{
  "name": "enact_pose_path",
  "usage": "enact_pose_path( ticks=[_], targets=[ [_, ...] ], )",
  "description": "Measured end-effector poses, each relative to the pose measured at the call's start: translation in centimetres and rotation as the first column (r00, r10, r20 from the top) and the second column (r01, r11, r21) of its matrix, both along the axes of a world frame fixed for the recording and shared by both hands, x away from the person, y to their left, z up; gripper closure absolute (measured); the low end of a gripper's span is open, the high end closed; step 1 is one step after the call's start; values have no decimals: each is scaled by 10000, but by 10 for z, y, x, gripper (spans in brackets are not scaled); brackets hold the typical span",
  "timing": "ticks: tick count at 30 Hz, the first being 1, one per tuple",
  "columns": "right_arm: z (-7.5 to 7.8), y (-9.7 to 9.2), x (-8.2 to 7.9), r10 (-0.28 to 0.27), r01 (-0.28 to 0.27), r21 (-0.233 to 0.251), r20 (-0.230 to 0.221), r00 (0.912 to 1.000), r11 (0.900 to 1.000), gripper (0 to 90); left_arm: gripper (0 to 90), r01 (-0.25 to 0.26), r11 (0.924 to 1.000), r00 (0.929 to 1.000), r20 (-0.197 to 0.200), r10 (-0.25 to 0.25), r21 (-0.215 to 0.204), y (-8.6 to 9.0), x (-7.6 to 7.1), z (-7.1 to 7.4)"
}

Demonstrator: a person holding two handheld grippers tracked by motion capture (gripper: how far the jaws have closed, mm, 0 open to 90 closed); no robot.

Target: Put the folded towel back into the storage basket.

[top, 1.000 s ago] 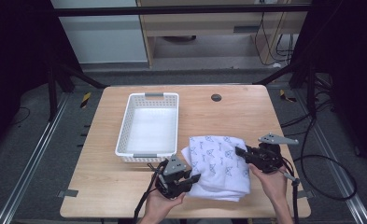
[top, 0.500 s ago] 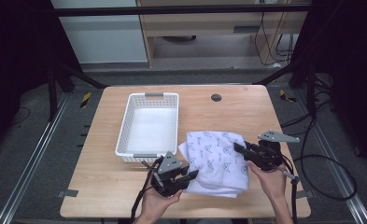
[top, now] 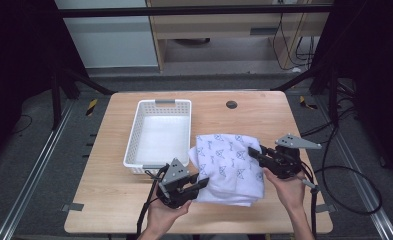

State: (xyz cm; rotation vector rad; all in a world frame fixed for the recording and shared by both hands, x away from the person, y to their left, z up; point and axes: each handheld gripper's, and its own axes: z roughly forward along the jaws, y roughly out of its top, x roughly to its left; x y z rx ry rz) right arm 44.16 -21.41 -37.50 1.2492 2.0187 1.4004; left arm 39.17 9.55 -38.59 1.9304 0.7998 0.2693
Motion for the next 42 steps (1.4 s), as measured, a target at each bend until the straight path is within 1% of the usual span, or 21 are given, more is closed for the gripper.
enact_pose_path(
  ticks=[7, 10, 16, 21, 29, 34, 36, 41, 42],
  targets=[
    [6, 8, 2, 45, -43, -68, 162, 9999, 10000, 713, 733, -211, 9997, 9997, 129, 213, -140, 8, 2, 7],
    [9, 12, 5, 80, -79, -55, 236, 9997, 10000, 713, 733, -295, 9994, 9994, 173, 298, -166, 12, 3, 9],
    [18, 25, 12, 157, -158, 11, 459, 9988, 9999, 713, 734, -597, 9973, 9978, 277, 609, -418, 24, 5, 17],
    [23, 32, 17, 206, -207, 10, 515, 9985, 9998, 713, 734, -745, 9959, 9966, 309, 761, -504, 30, 7, 20],
    [34, 46, 24, 297, -299, 11, 682, 9972, 9996, 713, 734, -1034, 9932, 9932, 486, 1060, -534, 43, 10, 27],
    [41, 57, 29, 383, -380, -55, 751, 9964, 9993, 713, 734, -1176, 9913, 9918, 438, 1203, -592, 52, 14, 31],
    [43, 60, 30, 406, -402, -72, 797, 9960, 9992, 713, 734, -1264, 9905, 9904, 490, 1290, -535, 57, 15, 33],
    [49, 72, 35, 526, -520, -92, 891, 9946, 9986, 713, 734, -1452, 9873, 9879, 459, 1484, -649, 67, 18, 37],
    [49, 72, 35, 526, -520, -92, 891, 9946, 9986, 713, 734, -1483, 9869, 9875, 448, 1513, -636, 69, 19, 38]
  ],
)
